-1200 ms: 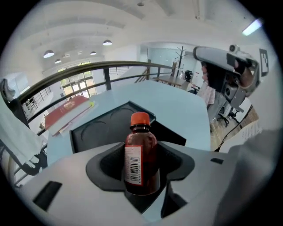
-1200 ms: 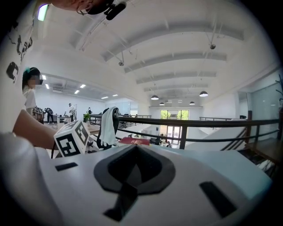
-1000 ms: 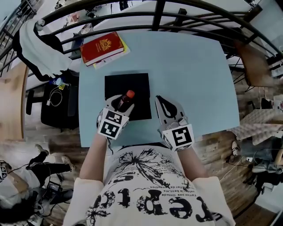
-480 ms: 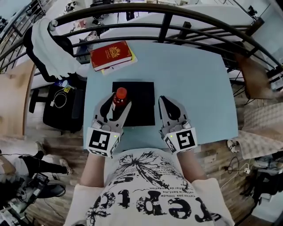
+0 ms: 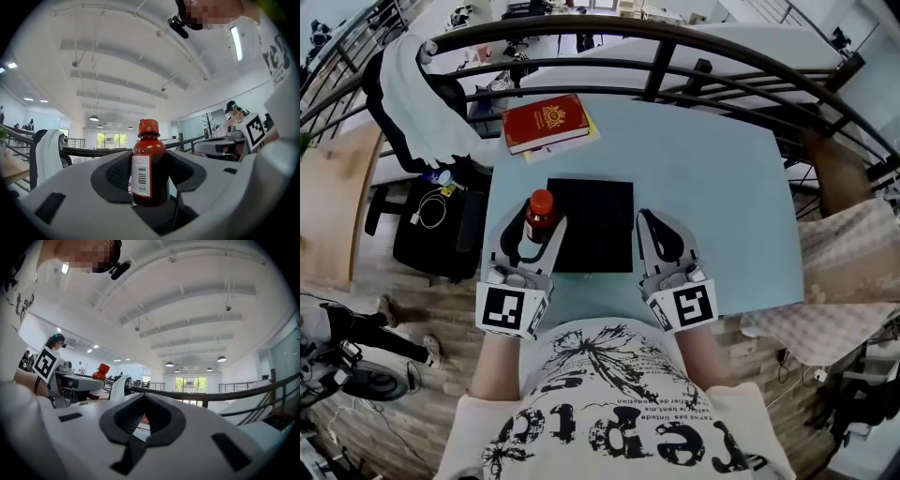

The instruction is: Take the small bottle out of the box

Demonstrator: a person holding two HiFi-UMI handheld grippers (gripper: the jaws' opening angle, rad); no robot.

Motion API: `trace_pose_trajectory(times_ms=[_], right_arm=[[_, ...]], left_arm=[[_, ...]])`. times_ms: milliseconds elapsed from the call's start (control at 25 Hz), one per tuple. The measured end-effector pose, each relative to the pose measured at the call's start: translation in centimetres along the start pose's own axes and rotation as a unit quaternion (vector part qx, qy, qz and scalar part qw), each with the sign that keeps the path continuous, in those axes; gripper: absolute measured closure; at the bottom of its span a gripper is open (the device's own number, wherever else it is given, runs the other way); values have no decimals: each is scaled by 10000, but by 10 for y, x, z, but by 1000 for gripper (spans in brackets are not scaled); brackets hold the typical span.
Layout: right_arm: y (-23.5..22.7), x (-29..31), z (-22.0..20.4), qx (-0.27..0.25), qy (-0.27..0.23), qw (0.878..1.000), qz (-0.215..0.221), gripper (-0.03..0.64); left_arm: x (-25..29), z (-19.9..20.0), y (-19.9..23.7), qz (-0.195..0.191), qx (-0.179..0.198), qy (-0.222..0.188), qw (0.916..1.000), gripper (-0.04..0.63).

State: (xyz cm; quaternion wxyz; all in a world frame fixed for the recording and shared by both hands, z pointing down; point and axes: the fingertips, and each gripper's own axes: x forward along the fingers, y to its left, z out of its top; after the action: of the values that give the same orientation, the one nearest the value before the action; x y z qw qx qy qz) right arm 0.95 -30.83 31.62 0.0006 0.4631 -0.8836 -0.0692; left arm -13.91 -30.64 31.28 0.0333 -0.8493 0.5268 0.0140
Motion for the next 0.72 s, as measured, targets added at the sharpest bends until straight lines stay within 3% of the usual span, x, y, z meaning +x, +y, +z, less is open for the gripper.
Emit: trace_pose_trajectory(times_ms=[720], right_arm=[[16, 3, 10, -128, -109, 9997, 157, 607]], left_arm=[[-3, -4, -2, -110, 89, 71, 9999, 364]])
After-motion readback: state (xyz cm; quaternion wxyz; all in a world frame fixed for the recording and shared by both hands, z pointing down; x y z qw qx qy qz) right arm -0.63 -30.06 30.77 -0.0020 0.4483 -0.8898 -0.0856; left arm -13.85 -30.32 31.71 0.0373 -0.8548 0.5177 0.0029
